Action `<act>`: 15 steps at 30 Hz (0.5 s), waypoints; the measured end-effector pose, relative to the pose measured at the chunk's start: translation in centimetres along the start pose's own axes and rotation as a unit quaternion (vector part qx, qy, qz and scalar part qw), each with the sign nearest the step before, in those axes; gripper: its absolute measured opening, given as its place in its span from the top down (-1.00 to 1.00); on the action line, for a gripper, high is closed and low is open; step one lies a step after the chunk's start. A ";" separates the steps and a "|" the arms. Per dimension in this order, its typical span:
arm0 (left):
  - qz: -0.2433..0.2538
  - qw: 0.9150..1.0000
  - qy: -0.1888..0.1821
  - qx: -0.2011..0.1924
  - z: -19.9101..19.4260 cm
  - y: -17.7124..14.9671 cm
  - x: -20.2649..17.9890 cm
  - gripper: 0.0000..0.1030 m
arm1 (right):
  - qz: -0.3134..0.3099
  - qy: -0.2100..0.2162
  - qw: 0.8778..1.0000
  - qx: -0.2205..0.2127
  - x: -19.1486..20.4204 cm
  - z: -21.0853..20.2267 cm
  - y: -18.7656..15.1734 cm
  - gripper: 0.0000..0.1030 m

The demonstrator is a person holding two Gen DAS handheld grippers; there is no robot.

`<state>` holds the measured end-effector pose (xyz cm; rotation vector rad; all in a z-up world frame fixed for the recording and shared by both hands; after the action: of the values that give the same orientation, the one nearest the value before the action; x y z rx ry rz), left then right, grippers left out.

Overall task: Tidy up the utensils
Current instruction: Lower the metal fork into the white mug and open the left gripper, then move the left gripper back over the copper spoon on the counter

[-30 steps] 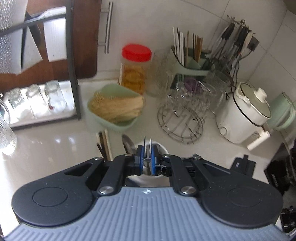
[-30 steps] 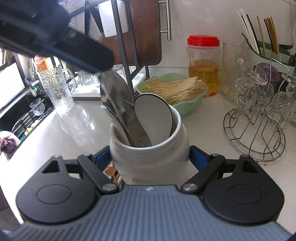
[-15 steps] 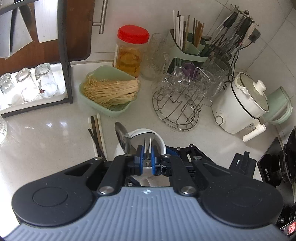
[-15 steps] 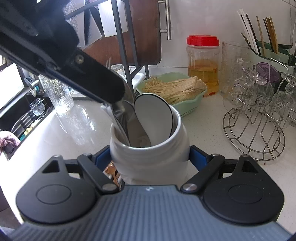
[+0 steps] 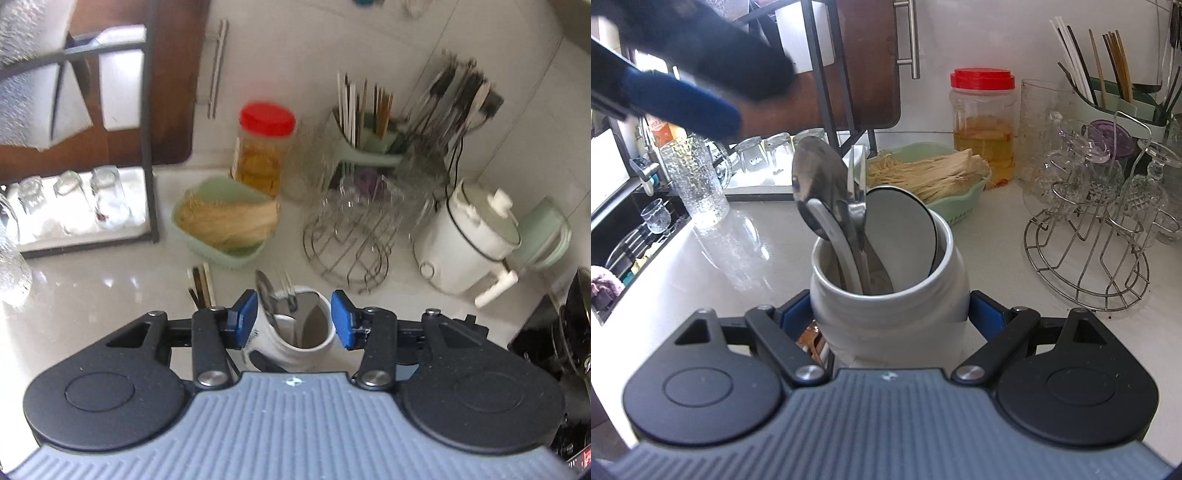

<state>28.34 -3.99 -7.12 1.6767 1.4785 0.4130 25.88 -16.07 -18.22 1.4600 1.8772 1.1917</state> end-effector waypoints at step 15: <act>-0.063 0.997 0.041 0.002 -0.5 -3.6 6.7 0.02 | 0.021 -0.038 0.999 0.006 -1.4 -0.6 0.0 -0.77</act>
<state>27.26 2.20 -11.37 1.5743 1.6360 0.4139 25.82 -17.56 -18.14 1.5365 1.8133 1.1299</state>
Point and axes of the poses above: each gripper's, at about its wrist camera, not at the fingertips, and z roughly the way its jaws point, x to its left, y to its top, the point moved 2 cm from there along z, roughly the way its jaws point, and after that the axes turned 9 degrees about -x, right-handed, at the moved point
